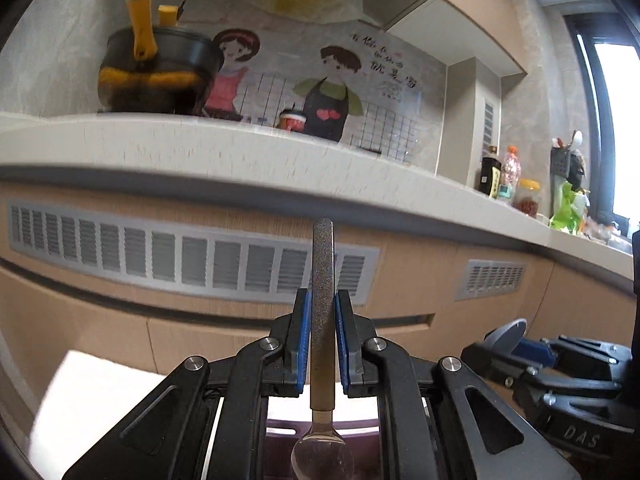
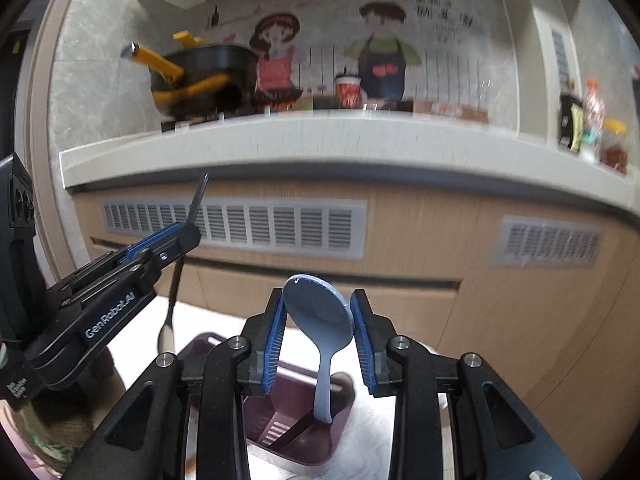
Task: Organize utensils
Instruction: 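Carry both held bundles over the maroon caddy and open both grippers, then move the left gripper to the wooden spoon while the right approaches the black smiley spoon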
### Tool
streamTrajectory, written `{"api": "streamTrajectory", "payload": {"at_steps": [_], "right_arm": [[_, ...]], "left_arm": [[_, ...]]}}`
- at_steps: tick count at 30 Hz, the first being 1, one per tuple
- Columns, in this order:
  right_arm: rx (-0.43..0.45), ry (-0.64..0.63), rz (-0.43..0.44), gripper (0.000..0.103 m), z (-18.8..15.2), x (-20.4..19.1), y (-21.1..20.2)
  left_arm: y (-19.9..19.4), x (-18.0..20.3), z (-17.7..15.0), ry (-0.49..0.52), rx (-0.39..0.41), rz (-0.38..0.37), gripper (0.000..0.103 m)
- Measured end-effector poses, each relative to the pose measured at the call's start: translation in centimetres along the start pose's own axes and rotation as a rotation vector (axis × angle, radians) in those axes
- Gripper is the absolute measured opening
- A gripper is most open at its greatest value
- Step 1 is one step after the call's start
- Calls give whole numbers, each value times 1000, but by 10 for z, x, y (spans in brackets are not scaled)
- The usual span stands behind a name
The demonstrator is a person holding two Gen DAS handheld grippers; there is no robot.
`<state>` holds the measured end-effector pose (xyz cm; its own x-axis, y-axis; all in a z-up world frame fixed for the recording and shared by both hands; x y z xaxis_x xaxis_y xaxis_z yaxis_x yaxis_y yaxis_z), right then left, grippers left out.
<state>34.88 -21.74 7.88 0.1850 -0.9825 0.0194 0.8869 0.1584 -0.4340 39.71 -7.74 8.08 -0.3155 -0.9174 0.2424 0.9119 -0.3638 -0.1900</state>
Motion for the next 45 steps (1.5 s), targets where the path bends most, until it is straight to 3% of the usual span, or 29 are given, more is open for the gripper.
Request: {"api": "streamTrajectory", "payload": {"at_steps": [7,12,15,17,20,24,26,30,32,35,38,41,45], "right_arm": [[-124,-15,50,32,-38,-7,38],[-177,1,42,43,-60,-6,40],[-174,2,18,47,-67,-4,27],[-162,-16,-7,58,-70,-4,13],[-140,-42,-34,76,-74,-8,-9],[-137,-91,-61,88,-82,-20,-37],[-149,-122,-62,101,-90,-29,-52],[-195,-206,-17,102,-112,-54,-76],[-238,-251,45,102,-130,-70,-86],[-341,-322,150,102,-166,-95,-98],[-415,-321,232,102,-195,-110,-104],[-440,-289,200,101,-207,-115,-95],[-431,-93,103,100,-199,-99,-69]], "left_arm": [[28,-12,-51,-11,-132,12,14],[15,-26,-63,-42,-223,28,16],[-6,-34,-57,-70,-253,46,33],[-23,-37,-53,-73,-261,66,45],[-50,-39,-50,-49,-281,91,51],[-88,-42,-59,-29,-333,106,60],[-109,-43,-69,-16,-368,106,66],[-152,-49,-93,32,-427,111,72],[-173,-53,-107,56,-462,132,77],[-195,-59,-129,74,-511,166,78],[-208,-66,-154,68,-570,189,80],[-210,-75,-172,43,-606,224,80],[-211,-84,-183,30,-602,284,80]]}}
Point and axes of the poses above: each gripper's, at about its wrist camera, not at the fingertips, and y roughly the way its jaws point, x to its right, z to its top, the point moved 5 cm from there along y, roughly the way its jaws point, and after that the axes turned 2 degrees about -y, right-handed, at the moved point
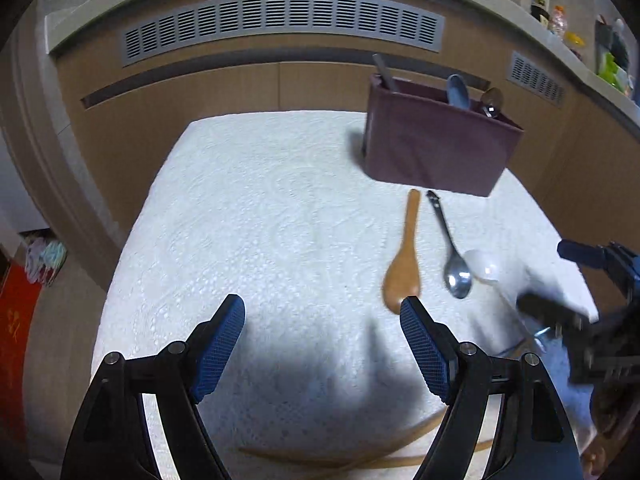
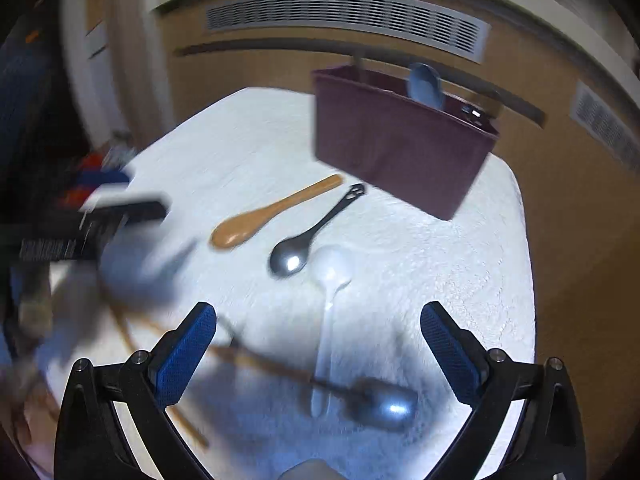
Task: Organize utensils
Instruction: 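Move the left gripper to the wooden spoon while the right approaches the black smiley spoon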
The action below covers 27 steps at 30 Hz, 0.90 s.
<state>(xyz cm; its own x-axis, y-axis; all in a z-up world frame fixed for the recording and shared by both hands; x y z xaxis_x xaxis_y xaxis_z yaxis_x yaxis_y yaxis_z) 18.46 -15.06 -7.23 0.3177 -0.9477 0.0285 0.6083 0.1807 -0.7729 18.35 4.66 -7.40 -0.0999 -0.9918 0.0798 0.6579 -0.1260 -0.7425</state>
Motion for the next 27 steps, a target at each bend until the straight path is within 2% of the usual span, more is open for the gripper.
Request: {"api": "streamTrajectory", "payload": {"at_steps": [1,3,5,6,9,12,15,17,20,27], "right_arm": [[14,52,-14,97,5,4,6],[15,62,-22,90,14,2,15],[-2,49,-40,70,24,-2,31],[-19,55,-37,66,31,-2,41],[-62,74,-24,62,44,-3,65],[-139,39,-48,44,48,-11,93],[-143,28,-53,40,50,-12,95],[-147,9,-41,13,48,-14,91],[-153,-10,-33,8,39,-10,79],[-149,1,-40,6,10,14,55]], "left_arm": [[2,-2,-3,-7,-5,10,80],[6,-4,-4,-9,-23,12,80],[10,-4,-5,2,-37,15,80],[10,-3,-5,8,-39,17,80],[12,0,-2,18,-34,17,80],[13,3,-1,23,-33,20,80],[15,5,3,27,-33,14,80],[14,6,5,29,-31,12,80],[15,10,9,37,-29,5,80],[20,37,18,101,-34,-5,80]]}}
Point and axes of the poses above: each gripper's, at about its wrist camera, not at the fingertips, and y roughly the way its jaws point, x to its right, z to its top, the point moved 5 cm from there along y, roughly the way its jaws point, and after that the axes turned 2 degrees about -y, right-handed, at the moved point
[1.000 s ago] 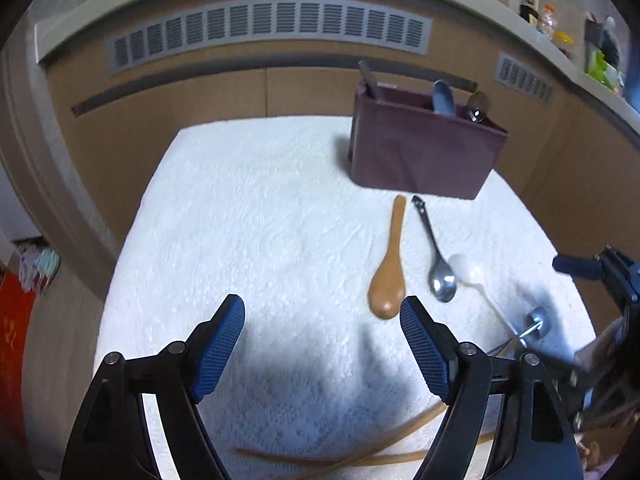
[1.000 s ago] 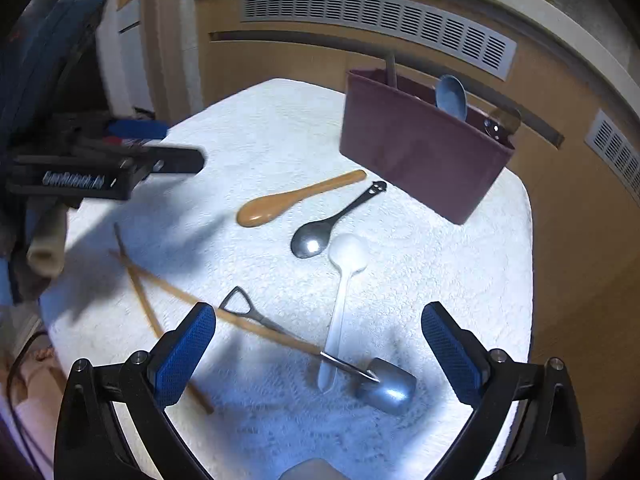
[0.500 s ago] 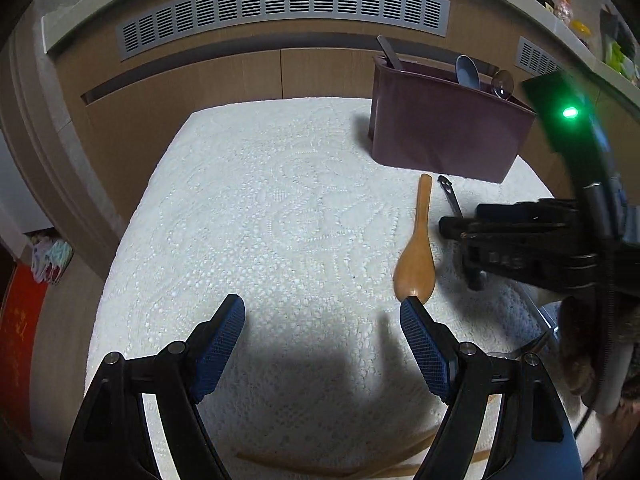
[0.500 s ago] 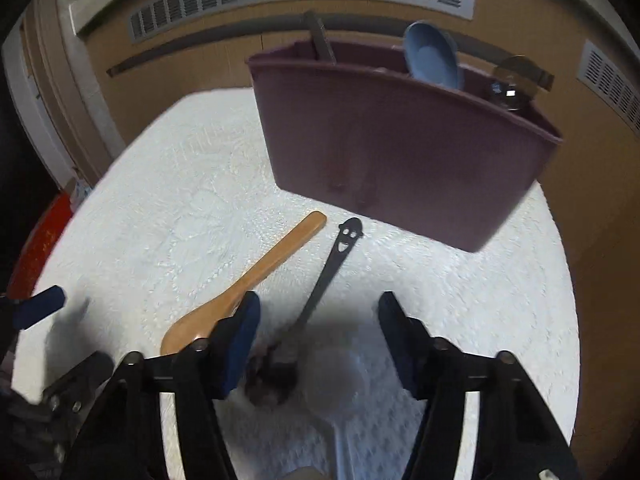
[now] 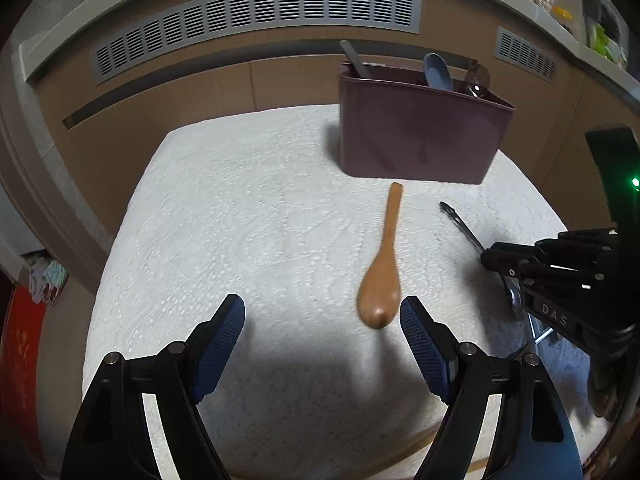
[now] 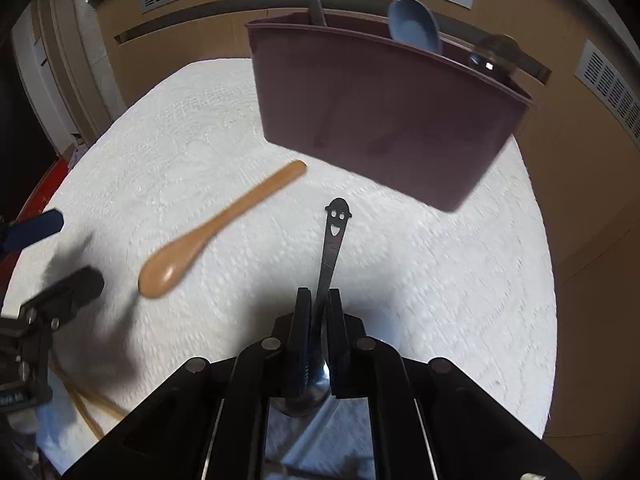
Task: Organize utensils
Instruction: 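Move the left gripper to the wooden spoon while the right approaches the black smiley spoon, then grasp the wooden spoon handle with the left gripper while the right grasps the black spoon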
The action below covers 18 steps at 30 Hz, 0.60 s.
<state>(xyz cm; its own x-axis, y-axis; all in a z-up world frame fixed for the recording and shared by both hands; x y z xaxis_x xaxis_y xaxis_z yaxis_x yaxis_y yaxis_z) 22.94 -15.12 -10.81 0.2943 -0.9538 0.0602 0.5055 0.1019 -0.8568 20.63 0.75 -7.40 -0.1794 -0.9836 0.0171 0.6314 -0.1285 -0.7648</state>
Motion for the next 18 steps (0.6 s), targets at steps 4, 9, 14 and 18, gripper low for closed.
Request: {"api": "streamTrajectory", "payload": {"at_steps": [4,9,14,18], "right_arm": [[23,17,1,6,-7,11,-7],[45,33,9,6,-8,14,-8],[68,39,9,6,-7,18,-11],[73,44,10,6,-8,20,-12]], "left_arm": [[11,15,14,60,-12,-16,80],[43,30,34,88,-66,-75,80],[65,37,44,111,-129,-111,61],[73,39,38,115,-183,-145,34]]}}
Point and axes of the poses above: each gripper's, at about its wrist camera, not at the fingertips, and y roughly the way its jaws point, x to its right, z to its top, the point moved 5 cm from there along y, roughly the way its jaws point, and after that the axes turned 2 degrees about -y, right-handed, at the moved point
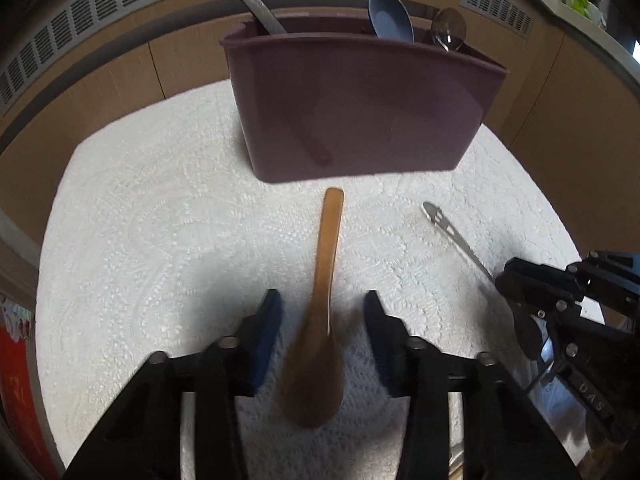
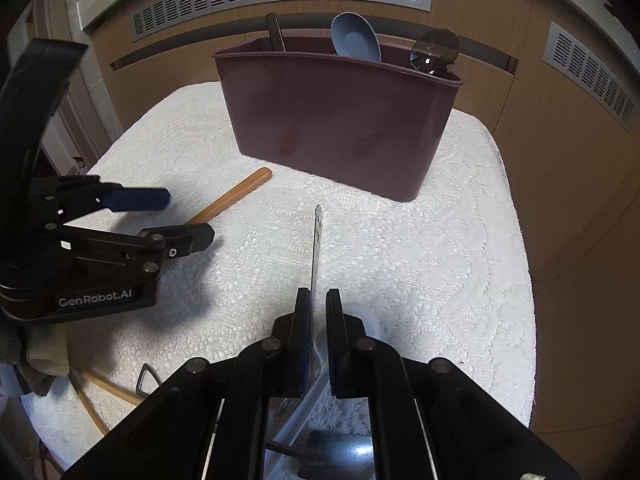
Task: Organize utensils
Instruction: 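Grasp the wooden spoon handle with the left gripper while the right grasps the black spoon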
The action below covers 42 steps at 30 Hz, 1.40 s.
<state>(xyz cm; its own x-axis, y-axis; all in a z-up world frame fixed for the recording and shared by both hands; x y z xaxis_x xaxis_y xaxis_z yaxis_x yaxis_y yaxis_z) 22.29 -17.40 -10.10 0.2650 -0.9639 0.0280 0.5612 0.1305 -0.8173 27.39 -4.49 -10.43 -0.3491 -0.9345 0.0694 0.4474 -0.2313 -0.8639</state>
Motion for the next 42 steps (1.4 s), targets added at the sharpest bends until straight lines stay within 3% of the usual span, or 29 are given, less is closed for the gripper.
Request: {"api": "streamTrajectory", "payload": {"at_steps": [4,14,24,28,32,36,38,42], "right_arm": [[0,-7,-3,6,-1,0,1],[-2,-19,4,6,3,-5,-2],[3,-18,57,9,6,-8,-15],[-12,-6,53,21,7,-8,-12],[-38,-16,55,21,13,-17,3],[-87,-2,56,21,16,-21,26],[-80,-16,7,8,17,-21,28],[-56,-29,34,6,12,-23,13]], "left_arm": [[-8,-2,-11,0,-7,34,22],[-33,-7,-53,-33,-14,41,22],[-40,-5,-69,-108,-69,-94,23],[-45,-9,-69,-105,-41,-63,25],[-51,-17,-67,-102,-24,-38,25],[-53,-16,-64,-82,-23,-33,31],[-53,-14,-60,-67,-21,-27,34],[-46,-4,-48,-17,-32,-15,34]]}}
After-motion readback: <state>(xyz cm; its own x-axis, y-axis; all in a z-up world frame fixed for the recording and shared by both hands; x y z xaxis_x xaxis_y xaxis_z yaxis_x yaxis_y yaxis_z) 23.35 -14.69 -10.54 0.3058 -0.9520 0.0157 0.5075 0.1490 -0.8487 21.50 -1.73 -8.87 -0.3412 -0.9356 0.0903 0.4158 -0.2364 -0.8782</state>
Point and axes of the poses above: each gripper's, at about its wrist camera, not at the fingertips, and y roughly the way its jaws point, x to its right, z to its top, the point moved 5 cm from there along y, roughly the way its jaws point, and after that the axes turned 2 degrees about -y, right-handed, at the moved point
